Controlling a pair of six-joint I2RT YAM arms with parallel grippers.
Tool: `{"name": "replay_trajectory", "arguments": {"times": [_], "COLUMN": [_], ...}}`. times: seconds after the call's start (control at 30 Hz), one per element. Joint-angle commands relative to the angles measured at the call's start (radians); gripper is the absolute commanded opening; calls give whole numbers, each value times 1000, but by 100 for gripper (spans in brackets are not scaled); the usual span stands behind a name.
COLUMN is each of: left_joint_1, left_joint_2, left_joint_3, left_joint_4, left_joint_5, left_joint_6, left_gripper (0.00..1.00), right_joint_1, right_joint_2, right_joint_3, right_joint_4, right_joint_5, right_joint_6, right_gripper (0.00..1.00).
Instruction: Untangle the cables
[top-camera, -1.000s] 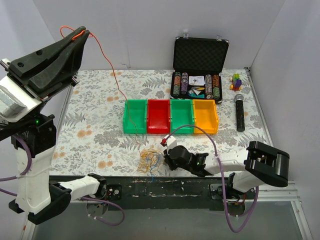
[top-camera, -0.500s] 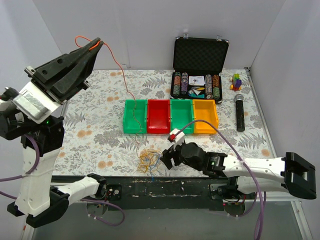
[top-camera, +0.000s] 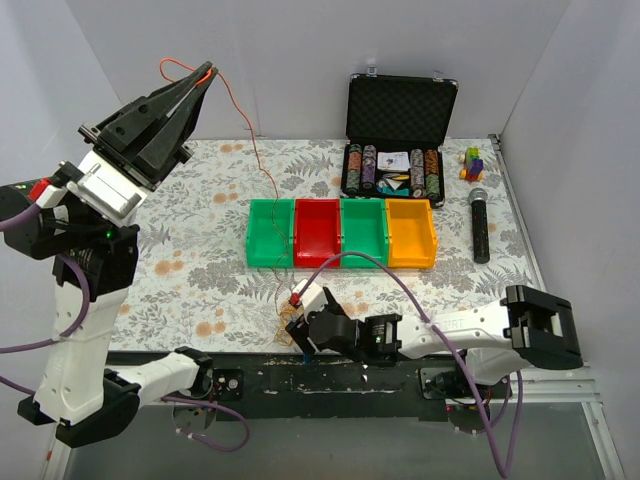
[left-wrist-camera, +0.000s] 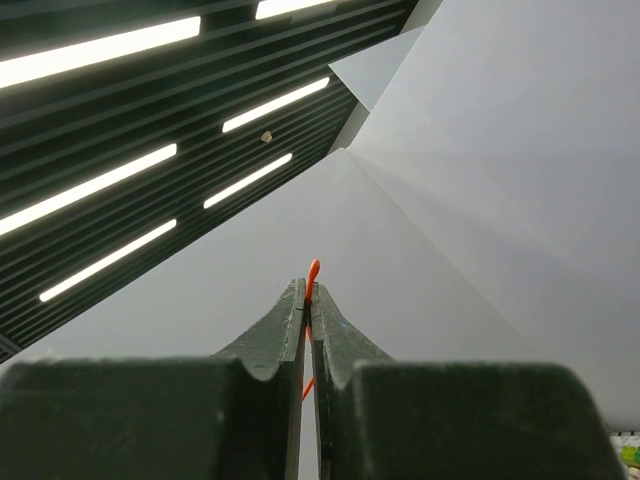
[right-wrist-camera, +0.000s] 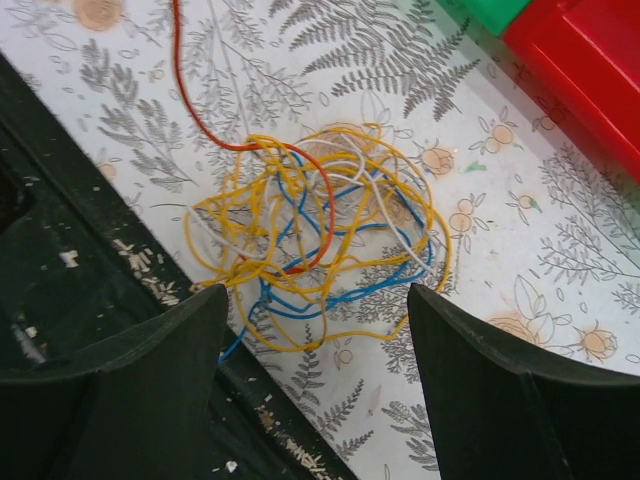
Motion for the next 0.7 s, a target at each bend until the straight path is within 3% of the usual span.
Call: {"name": "replay_trajectory", "arguments": {"times": [0.0, 0.27, 0.4, 0.53, 0.67], "left_joint_1": [-2, -2, -2, -2, -2], "left_joint_2": [-25, -48, -48, -13, 32], "left_joint_3": [-14, -25, -25, 4, 79], "left_joint_4": [-14, -37, -32, 79, 160], "left_joint_5": [-7, -19, -88, -272, -334], "left_joint_6": [33, 36, 84, 164, 242], "left_gripper": [0, 0, 0, 0, 0], "right_joint_1": [6, 3, 0, -16, -43], "right_joint_2": [57, 161, 179, 156, 136], "right_joint_3": [64, 90, 93, 47, -21], "right_joint_4": [4, 134, 122, 96, 90], "right_joint_5": [161, 79, 62, 59, 56], "right_joint_6": [-9, -78, -81, -31, 32], "right_gripper": [80, 71, 51, 38, 7]}}
